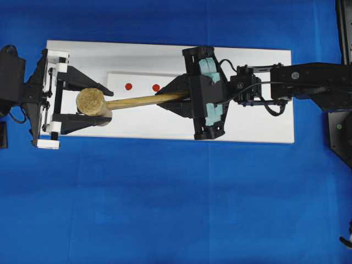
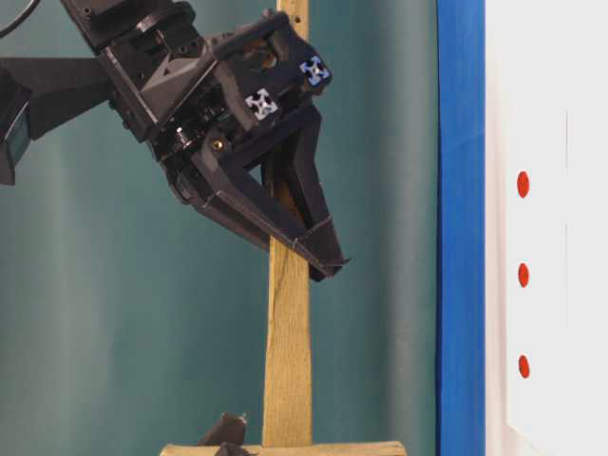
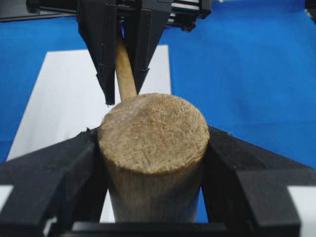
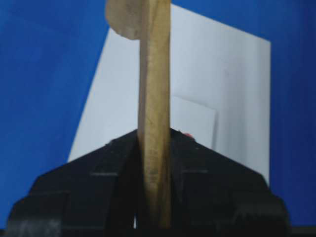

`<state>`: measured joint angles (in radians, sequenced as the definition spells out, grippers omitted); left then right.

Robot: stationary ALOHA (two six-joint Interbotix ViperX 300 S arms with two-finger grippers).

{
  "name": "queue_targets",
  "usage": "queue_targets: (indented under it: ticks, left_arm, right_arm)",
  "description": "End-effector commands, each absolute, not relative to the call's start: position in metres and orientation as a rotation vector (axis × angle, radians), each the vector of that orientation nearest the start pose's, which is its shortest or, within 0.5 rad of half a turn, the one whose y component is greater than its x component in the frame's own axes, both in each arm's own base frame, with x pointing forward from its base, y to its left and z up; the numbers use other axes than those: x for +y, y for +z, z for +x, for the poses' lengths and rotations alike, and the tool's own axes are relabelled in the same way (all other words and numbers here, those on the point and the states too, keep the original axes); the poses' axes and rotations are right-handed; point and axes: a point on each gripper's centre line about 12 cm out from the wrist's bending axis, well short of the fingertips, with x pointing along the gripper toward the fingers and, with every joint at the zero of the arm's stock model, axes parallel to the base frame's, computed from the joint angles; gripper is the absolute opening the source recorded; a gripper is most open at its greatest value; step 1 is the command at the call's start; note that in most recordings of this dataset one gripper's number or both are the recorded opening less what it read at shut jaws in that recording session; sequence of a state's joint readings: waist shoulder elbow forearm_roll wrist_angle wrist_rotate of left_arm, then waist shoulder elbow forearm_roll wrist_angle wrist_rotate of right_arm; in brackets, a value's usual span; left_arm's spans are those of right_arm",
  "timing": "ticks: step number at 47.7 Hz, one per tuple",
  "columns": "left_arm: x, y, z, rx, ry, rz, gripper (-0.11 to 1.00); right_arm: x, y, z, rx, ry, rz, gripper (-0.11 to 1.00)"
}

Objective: Hit the mark with a hammer.

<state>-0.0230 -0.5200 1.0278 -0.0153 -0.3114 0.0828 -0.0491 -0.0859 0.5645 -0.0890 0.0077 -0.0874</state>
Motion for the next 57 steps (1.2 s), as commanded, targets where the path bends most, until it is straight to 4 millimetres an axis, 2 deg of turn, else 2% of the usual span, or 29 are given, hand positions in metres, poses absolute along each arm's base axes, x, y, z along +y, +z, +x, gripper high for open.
queue_targets:
  ticks: [1, 27, 28, 32, 34, 42, 50, 57]
  left_arm:
    - [-0.008, 0.264, 0.284, 0.147, -0.028, 0.062, 0.45]
    - [-0.007, 0.262, 0.283, 0.151, -0.026, 0.055, 0.47]
    - [-0.008, 0.263, 0.283, 0.15, -0.028, 0.057, 0.5]
    - [-0.008, 0.262, 0.283, 0.151, -0.028, 0.057, 0.74]
    - [-0.008, 0.263, 0.283, 0.15, -0.027, 0.057, 0.79]
    - [-0.006, 0.262, 0.281, 0.156, -0.024, 0.058, 0.68]
    - [-0.003, 0.262, 0.27, 0.164, -0.012, 0.057, 0.68]
    - [0.0, 0.264, 0.25, 0.147, 0.0, 0.056, 0.68]
  right_arm:
    - [-0.023, 0.252, 0.407, 0.448, -0.015, -0.163, 0.02]
    - [-0.022, 0.251, 0.407, 0.448, -0.036, -0.071, 0.02]
    - [-0.022, 0.251, 0.407, 0.448, -0.036, -0.069, 0.02]
    - [-0.022, 0.251, 0.407, 0.448, -0.039, -0.056, 0.02]
    - [-0.022, 0.252, 0.406, 0.446, -0.04, -0.053, 0.02]
    - [-0.022, 0.252, 0.406, 0.443, -0.046, -0.022, 0.02]
    - [-0.022, 0.25, 0.404, 0.455, -0.056, 0.017, 0.02]
    - [-0.022, 0.247, 0.398, 0.472, -0.061, 0.034, 0.02]
